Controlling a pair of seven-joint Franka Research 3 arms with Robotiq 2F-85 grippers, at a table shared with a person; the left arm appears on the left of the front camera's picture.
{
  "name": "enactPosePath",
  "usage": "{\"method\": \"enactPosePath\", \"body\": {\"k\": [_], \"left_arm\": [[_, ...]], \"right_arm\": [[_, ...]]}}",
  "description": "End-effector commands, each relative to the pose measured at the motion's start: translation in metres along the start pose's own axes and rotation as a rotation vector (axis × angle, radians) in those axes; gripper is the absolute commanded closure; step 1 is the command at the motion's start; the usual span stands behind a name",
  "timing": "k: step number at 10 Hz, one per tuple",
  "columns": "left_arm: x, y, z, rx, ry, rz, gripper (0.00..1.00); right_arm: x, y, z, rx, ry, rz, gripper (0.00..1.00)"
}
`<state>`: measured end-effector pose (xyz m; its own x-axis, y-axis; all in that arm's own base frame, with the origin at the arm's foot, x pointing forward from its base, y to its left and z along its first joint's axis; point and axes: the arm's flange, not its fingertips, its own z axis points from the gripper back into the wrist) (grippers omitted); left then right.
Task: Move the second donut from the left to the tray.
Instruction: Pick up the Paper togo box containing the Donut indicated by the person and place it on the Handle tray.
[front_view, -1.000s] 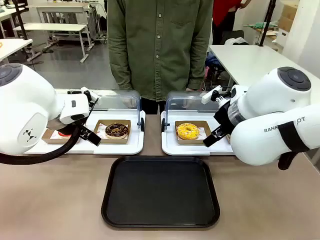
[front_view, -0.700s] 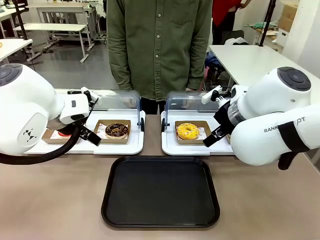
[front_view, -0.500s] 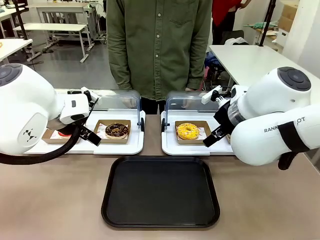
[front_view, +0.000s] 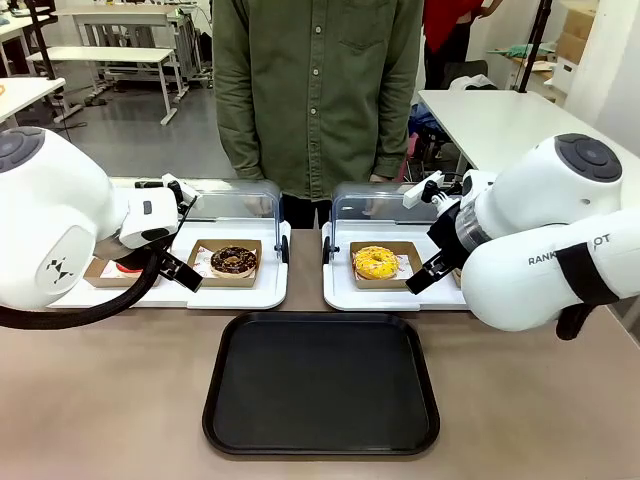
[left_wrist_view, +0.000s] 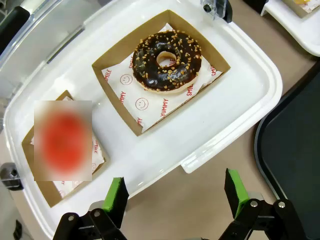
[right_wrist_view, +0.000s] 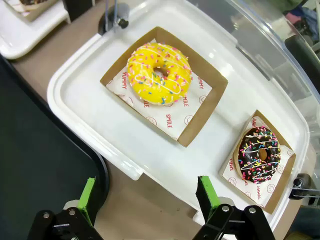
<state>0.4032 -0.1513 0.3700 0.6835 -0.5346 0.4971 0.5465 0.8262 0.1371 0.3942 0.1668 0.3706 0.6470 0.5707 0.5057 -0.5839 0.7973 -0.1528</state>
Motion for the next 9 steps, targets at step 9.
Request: {"method": "enactPosePath", "body": {"k": [9], "left_arm": [[0.029,0.181,0.150,-0.521,-0.141,-0.236,0.00]], "right_arm": [[-0.064,-0.196,0.219,0.308,-0.298,0.038,0.00]]}}
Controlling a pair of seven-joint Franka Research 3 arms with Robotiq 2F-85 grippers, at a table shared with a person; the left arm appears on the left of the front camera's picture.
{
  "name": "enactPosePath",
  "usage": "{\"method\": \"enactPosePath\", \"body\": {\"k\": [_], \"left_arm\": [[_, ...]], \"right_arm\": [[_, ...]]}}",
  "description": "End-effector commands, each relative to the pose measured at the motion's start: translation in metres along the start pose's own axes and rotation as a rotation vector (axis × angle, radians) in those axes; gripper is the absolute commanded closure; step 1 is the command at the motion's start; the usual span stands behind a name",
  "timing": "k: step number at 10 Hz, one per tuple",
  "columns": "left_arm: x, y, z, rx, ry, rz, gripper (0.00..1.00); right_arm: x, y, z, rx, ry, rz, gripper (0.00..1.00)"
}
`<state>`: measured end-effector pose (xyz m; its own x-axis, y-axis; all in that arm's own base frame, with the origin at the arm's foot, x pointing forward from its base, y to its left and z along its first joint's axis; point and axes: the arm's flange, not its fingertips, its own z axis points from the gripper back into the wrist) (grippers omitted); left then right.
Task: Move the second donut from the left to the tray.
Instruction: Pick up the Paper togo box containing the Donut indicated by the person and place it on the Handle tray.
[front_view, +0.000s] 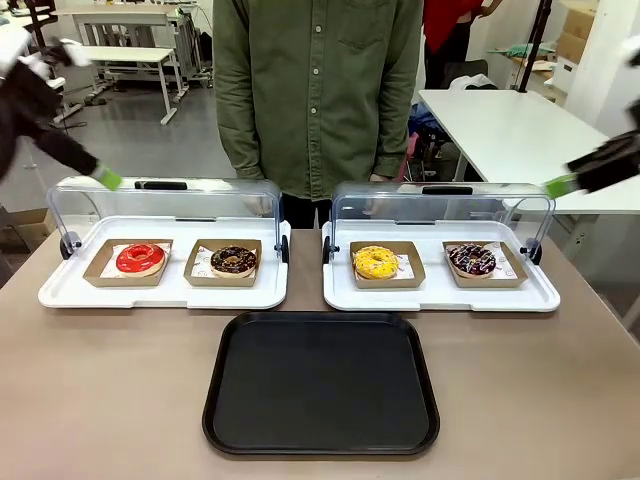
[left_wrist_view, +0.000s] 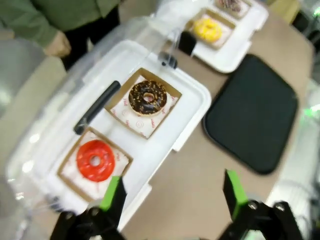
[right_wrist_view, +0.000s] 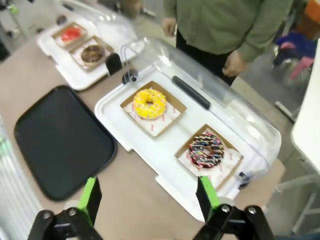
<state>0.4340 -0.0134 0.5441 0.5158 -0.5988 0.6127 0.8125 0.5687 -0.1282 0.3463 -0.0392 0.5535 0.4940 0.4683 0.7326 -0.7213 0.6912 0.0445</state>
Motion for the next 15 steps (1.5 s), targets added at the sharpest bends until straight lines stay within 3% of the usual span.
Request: {"method": "enactPosePath", "body": {"k": [1,3,7,10,13,15], "left_arm": [[-0.025,0.048,0.021,-0.171,-0.035,-0.151,0.00],[-0.063,0.095,0.044,-0.266,-0.150,-0.199,0.00],[-0.098,0.106,0.049,-0.285,-0.276,-0.245,0.00],[-0.091,0.098,0.045,-0.248,-0.281,-0.188,0.00],[-0.096,0.105,0.042,-0.276,-0.261,-0.217,0.00],[-0.090,0.127,0.042,-0.318,-0.289,-0.254,0.00]], "right_arm": [[-0.024,-0.056,0.027,0.068,-0.034,0.036,0.00],[-0.061,-0.090,0.051,0.134,-0.146,0.068,0.00],[-0.081,-0.095,0.057,0.147,-0.185,0.161,0.00],[-0.084,-0.093,0.055,0.143,-0.181,0.142,0.00],[-0.085,-0.092,0.052,0.149,-0.176,0.125,0.00],[-0.080,-0.143,0.053,0.251,-0.238,0.082,0.00]]}}
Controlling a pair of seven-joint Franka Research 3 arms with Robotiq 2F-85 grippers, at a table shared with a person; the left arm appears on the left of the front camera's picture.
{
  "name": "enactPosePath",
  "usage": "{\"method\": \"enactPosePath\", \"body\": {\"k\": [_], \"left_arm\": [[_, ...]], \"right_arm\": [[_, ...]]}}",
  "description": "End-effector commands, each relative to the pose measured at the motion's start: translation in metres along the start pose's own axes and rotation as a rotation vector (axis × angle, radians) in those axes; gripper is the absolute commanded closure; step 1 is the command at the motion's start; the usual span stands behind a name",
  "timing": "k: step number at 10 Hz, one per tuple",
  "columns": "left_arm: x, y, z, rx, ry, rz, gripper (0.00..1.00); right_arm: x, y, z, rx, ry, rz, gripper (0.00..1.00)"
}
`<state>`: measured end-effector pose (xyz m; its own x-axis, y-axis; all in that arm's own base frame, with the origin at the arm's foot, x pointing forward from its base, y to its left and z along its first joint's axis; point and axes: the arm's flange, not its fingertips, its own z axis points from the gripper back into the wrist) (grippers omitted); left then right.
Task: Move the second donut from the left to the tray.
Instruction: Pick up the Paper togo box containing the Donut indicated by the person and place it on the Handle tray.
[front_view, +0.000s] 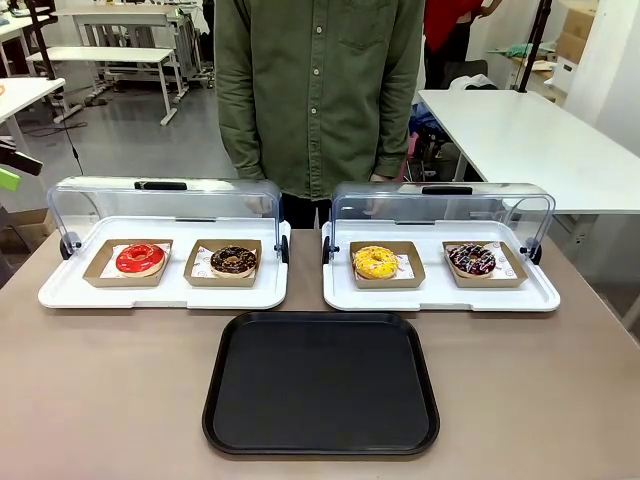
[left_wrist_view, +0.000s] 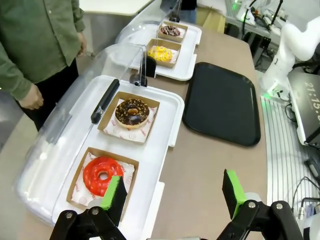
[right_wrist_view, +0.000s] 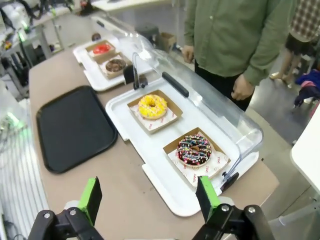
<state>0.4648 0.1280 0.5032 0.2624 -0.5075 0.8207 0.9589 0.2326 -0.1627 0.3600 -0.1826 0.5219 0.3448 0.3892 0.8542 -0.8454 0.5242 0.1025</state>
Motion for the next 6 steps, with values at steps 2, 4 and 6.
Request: {"method": "enactPosePath", "body": {"k": [2,4,6], "left_arm": [[-0.012,0.028,0.017,-0.033,-0.074,-0.031,0.00],[-0.020,0.027,0.022,-0.016,-0.072,-0.035,0.00],[-0.021,0.029,0.016,-0.017,-0.042,-0.008,0.00]], "right_arm": [[-0.006,-0.047,0.006,0.086,-0.086,0.011,0.00],[-0.012,-0.051,0.002,0.139,-0.083,0.014,0.00],[-0.006,-0.040,0.000,0.077,-0.070,-0.010,0.00]]}}
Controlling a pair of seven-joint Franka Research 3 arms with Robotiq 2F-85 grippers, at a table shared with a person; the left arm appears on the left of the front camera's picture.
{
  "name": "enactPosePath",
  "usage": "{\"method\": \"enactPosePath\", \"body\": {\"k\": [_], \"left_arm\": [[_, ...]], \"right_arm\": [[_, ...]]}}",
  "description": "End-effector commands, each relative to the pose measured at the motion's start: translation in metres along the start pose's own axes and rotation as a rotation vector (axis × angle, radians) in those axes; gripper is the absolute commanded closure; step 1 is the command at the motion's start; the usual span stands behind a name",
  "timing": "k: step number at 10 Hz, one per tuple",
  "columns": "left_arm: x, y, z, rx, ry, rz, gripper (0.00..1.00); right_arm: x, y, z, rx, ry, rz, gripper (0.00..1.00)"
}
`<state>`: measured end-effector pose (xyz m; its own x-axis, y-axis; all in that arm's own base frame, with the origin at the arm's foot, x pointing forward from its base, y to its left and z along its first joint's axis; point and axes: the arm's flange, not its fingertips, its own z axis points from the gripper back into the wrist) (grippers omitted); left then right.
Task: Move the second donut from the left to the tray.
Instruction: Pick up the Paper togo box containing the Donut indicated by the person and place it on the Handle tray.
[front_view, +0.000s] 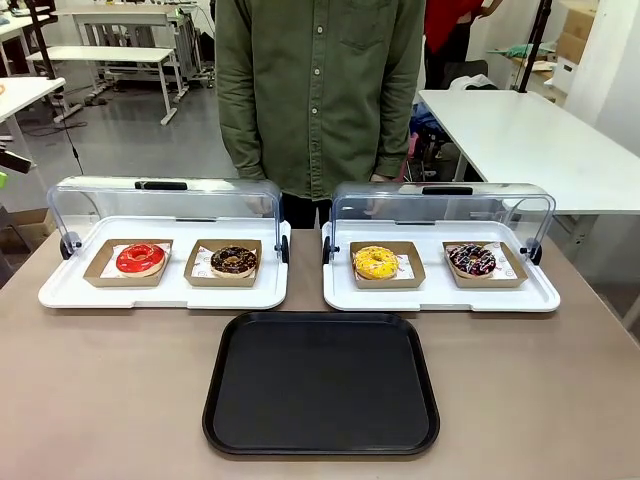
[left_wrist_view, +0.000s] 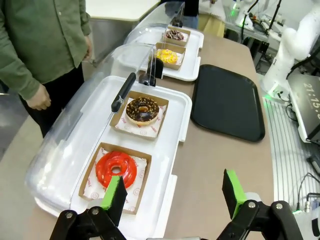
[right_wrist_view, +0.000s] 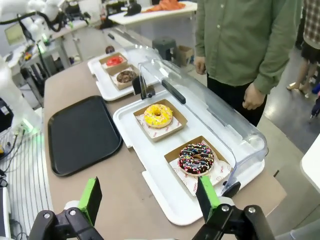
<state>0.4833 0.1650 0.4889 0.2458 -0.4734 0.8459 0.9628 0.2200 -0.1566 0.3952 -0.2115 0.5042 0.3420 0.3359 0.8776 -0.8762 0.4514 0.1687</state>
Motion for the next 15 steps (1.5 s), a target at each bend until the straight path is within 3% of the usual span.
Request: {"method": "enactPosePath", "body": {"k": [1,15], "left_arm": [[0.0046,0.0002,-0.0054,-0.010,0.002,0.004,0.00],[0.0046,0.0002,-0.0054,-0.010,0.002,0.004,0.00]], "right_arm": [[0.0077,0.0073,0.0007,-0.024,-0.016,0.012,0.00],[0.0077,0.0073,0.0007,-0.024,-0.016,0.012,0.00]]}}
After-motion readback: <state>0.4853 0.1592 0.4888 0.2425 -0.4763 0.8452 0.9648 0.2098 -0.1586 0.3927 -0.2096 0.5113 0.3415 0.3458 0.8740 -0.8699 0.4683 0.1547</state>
